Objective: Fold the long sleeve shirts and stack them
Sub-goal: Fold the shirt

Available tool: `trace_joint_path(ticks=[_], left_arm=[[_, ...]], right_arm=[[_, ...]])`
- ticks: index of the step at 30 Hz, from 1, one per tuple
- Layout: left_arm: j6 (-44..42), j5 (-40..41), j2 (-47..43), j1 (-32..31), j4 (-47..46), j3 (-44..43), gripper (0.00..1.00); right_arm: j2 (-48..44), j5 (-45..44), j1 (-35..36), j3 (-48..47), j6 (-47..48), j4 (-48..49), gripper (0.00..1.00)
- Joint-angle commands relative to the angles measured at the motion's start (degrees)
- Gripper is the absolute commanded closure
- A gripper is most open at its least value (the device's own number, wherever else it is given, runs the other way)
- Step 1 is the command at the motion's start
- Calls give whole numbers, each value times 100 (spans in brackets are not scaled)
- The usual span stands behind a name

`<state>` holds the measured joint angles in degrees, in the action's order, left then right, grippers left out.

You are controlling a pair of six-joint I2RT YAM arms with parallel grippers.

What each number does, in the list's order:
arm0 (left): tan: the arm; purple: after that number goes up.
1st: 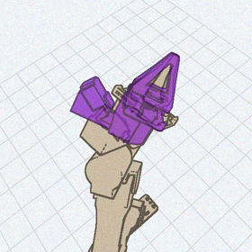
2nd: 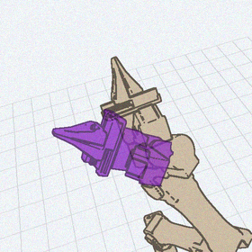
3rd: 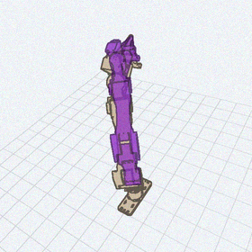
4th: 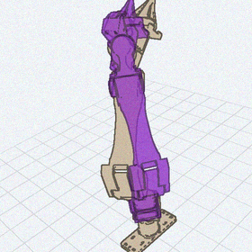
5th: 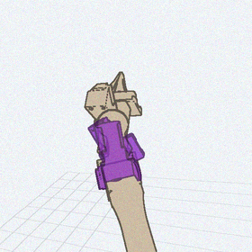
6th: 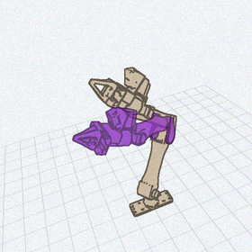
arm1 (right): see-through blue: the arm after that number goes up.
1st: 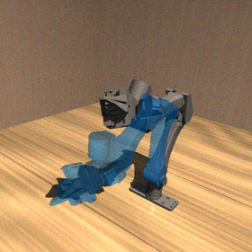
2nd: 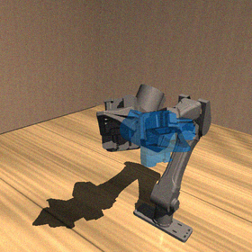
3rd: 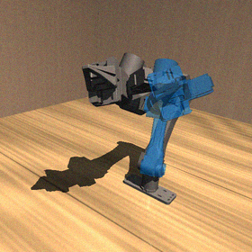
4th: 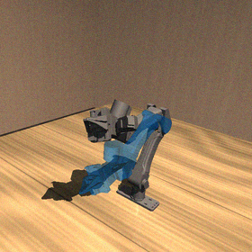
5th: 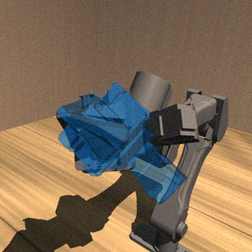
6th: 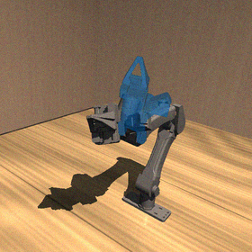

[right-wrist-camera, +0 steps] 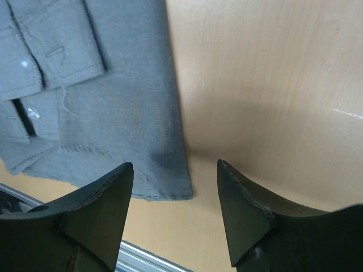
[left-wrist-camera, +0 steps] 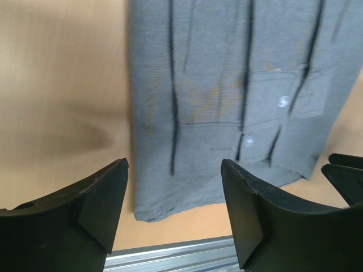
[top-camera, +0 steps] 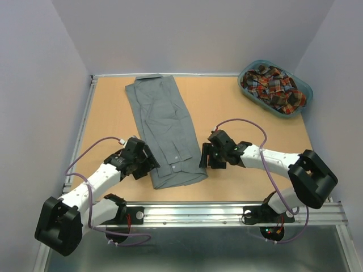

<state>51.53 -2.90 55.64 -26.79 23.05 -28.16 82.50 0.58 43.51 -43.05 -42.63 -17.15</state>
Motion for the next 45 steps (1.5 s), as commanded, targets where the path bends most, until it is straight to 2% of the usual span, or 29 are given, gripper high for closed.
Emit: trace_joint_path(ticks=[1,9,17,18,21,22,24,25,26,31,36,40,45], left_arm=[[15,131,193,-55,463,-93,25],[24,-79,738,-143,534,-40,32],[68,-228,1220,-538,587,4,55],[33,-264,1282,-573,604,-5,58],[-46,-334,1406,-696,683,-49,79],[-90,-352,1380,-705,710,-110,90],[-160,-422,1266,-731,841,-233,99],[-169,-440,1213,-740,920,-277,100],[-169,-483,1091,-784,1043,-312,100],[58,-844,581,-942,1254,-296,100],[234,-933,290,-1022,1351,-242,100],[506,-932,1,-1022,1308,-426,100],[779,-344,-264,-969,1115,-611,100]], right_arm=[[161,214,-26,104,-158,89,34],[556,469,-26,68,-123,150,37],[820,715,-26,16,-35,168,44],[820,716,-26,7,-35,168,47],[812,724,-26,51,-17,168,60],[794,707,-26,77,35,168,71],[698,750,-26,121,79,150,83],[663,777,-26,191,132,150,95],[610,829,-26,226,167,142,99],[215,1084,-26,516,264,-51,99],[-348,909,-26,587,229,-394,99],[-594,558,-18,105,220,-737,99],[-323,-40,-44,-642,290,-913,99]])
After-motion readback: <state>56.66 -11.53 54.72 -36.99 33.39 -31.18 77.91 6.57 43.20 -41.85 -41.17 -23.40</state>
